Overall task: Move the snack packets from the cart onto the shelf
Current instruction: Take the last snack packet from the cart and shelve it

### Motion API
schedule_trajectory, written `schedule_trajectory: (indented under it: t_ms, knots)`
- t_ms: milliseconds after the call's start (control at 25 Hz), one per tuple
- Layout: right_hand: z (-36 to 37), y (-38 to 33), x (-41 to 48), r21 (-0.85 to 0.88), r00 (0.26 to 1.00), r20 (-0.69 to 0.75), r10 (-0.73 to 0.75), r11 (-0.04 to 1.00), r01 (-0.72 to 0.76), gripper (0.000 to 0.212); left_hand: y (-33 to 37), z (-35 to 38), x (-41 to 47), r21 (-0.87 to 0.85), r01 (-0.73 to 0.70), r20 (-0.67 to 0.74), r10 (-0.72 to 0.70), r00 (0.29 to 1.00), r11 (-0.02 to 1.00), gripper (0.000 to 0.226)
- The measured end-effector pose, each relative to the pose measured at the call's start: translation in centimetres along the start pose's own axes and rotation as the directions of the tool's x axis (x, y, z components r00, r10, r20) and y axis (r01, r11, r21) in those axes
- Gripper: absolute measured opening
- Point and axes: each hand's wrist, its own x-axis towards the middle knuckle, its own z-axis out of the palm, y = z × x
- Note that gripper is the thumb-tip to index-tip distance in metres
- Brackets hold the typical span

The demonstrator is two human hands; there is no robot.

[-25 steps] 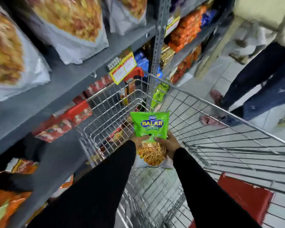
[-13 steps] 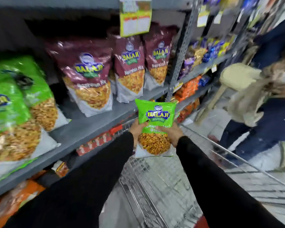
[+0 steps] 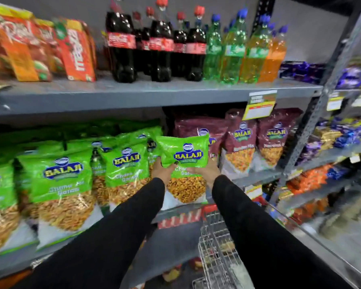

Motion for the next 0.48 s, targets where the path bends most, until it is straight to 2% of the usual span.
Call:
schedule_trajectory:
  t_ms: [120, 240, 480]
  knots:
    - [1.9, -0.4, 1.8, -0.066, 1.000, -0.003, -0.016, 0.998, 0.016, 0.052, -0.4, -1.2, 1.6, -0.032, 0.020, -0.057, -0.022, 0.998, 0.999, 0.067]
    - [2.6, 0.0, 2.9, -0.031, 1.000, -0.015, -0.010, 0.999, 0.010, 0.063, -0.9, -1.1, 3.0, 0.016, 0.060, -0.108, -0.058, 0.992, 0.998, 0.065]
    - [2.9, 0.7, 4.1, -0.092, 0.999, -0.052, -0.014, 0.996, 0.009, 0.065, -1.3, -0.7, 4.8, 0.087, 0.061, -0.160, -0.047, 0.986, 0.994, 0.068]
